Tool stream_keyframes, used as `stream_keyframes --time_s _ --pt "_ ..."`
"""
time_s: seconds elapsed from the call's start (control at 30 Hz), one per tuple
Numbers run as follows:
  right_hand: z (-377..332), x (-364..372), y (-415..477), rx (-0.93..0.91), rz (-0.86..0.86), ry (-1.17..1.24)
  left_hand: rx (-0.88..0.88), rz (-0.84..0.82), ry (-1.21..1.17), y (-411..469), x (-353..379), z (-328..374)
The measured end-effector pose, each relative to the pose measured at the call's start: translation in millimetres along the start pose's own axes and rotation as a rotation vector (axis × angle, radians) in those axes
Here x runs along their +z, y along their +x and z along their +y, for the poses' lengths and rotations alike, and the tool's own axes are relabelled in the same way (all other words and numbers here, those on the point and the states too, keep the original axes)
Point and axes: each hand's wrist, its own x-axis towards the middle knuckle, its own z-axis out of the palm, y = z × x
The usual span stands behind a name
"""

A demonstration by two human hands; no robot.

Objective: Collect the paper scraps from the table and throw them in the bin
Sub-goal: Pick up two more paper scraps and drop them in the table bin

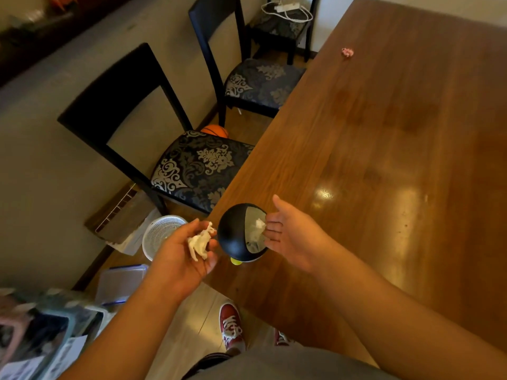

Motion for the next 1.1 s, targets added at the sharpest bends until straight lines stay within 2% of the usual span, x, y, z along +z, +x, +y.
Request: stream_keyframes --time_s 0.23,0.4,0.5,0.63,0.73,0.8,0.87,0.93,1.03,1.1 --pt "4 -15 -8 -0.084 0.017 0.054 0.018 0.011 0.105 -3 10 -2" --pt "25 -58 -19 -0.112 0.101 0.125 0.201 0.002 0.46 -3 42 4" --pt "51 -92 -20 -0.066 0.182 0.164 0.376 -0.076 0.787 -4 77 11" --pt "86 -130 -21 0.012 0.239 0.225 0.712 -0.275 1.184 1 122 19" --pt "108 -153 -24 0.04 0.287 0.239 0.96 -0.379 1.7 20 134 17" --pt "115 -162 -27 0.049 0.311 0.248 0.868 -0.48 2.149 36 131 15" --pt "118 -168 -29 0.039 0.327 0.257 0.622 -0.517 2.421 50 124 14" --pt "118 -174 -30 0.02 0.338 0.269 0.583 -0.495 2.43 57 120 15" --pt "114 -179 -31 -0.003 0.347 0.28 0.716 -0.446 2.333 60 119 18" --pt "111 -181 -31 -0.013 0.351 0.285 0.743 -0.42 2.236 56 117 21"
